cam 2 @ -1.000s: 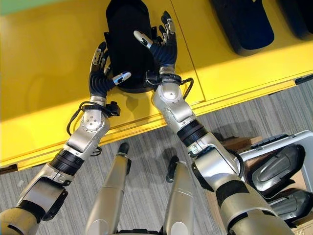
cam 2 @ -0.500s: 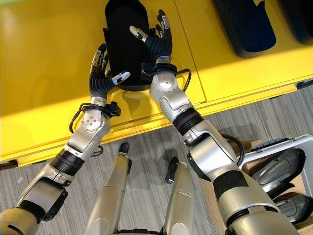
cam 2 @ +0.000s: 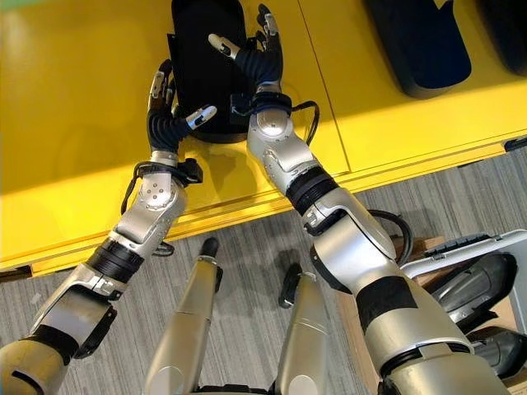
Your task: Move parts from the plastic box to the shelf.
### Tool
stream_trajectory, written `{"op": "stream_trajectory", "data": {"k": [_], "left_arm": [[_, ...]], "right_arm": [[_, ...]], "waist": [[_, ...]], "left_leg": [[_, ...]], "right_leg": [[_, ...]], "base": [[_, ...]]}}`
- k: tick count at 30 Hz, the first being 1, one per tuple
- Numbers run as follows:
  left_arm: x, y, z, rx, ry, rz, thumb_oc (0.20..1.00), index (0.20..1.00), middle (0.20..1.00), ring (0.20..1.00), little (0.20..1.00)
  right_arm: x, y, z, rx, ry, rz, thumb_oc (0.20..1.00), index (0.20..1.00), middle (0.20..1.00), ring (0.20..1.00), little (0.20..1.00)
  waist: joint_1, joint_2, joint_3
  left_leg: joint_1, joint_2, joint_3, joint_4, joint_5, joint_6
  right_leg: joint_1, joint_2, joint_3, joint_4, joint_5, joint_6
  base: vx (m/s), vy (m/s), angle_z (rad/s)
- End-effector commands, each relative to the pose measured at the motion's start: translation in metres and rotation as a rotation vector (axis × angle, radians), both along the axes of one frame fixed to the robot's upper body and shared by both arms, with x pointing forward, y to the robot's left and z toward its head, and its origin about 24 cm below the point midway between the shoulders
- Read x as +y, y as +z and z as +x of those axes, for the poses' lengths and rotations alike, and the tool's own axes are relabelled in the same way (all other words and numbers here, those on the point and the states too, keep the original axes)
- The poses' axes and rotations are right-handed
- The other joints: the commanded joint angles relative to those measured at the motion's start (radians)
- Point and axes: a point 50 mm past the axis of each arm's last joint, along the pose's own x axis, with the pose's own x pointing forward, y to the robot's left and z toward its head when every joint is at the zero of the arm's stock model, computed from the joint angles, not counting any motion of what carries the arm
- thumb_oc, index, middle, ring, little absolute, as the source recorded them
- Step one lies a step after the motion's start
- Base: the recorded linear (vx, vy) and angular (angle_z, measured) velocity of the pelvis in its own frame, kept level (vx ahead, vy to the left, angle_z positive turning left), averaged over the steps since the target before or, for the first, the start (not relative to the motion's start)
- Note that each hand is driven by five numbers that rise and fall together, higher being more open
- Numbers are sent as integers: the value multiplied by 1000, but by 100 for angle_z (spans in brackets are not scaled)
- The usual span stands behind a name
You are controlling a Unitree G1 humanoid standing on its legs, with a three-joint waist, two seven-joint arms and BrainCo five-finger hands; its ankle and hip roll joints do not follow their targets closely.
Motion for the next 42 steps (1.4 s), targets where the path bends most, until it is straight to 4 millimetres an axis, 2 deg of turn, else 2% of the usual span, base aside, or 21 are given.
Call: {"op": "stream_trajectory", "data": {"k": [1,7,12,20,29,35,42], "left_arm": [[-25,24,-2,-94,-86,13,1000,1000,1000,1000,1000],[-47,34,1,-105,-135,9,1000,1000,1000,1000,1000],[-51,30,-1,-94,-162,-7,1000,1000,1000,1000,1000],[-48,1,-16,-34,-249,-47,1000,1000,1000,1000,1000],[-53,-18,-26,7,-315,-24,1000,1000,1000,1000,1000],[-50,-19,-26,12,-306,-25,1000,1000,1000,1000,1000],[-32,-5,-22,-48,-219,-48,1000,1000,1000,1000,1000]], "right_arm": [[28,48,-15,-153,76,-42,1000,1000,1000,1000,1000],[30,53,-12,-151,42,-82,1000,1000,1000,1000,1000],[29,53,-12,-156,31,-98,1000,1000,1000,1000,1000],[21,63,-11,-187,-30,-155,1000,1000,1000,1000,1000],[12,69,-9,-200,-73,-193,1000,1000,1000,1000,1000],[8,68,-7,-193,-83,-176,1000,1000,1000,1000,1000],[-1,73,-9,-214,-93,-128,1000,1000,1000,1000,1000]], "waist": [[20,6,1],[17,8,-7],[16,9,-8],[32,14,-2],[45,17,8],[47,17,11],[43,19,9]], "left_leg": [[-3,47,-14,-54,12,28],[-9,46,-15,-56,16,27],[-9,46,-17,-58,17,27],[-6,40,-22,-62,18,28],[4,41,-26,-73,21,28],[3,40,-26,-65,19,29],[11,43,-22,-64,15,29]], "right_leg": [[49,-2,38,-43,15,-8],[42,0,38,-44,19,-6],[41,-1,37,-42,18,-7],[49,0,33,-40,14,-7],[59,-4,25,-39,9,-8],[56,-4,28,-31,6,-7],[62,-4,30,-34,4,-8]], "base": [[0,0,0],[0,0,0],[0,0,0],[0,0,0],[0,0,0],[0,0,0],[0,0,0]]}}
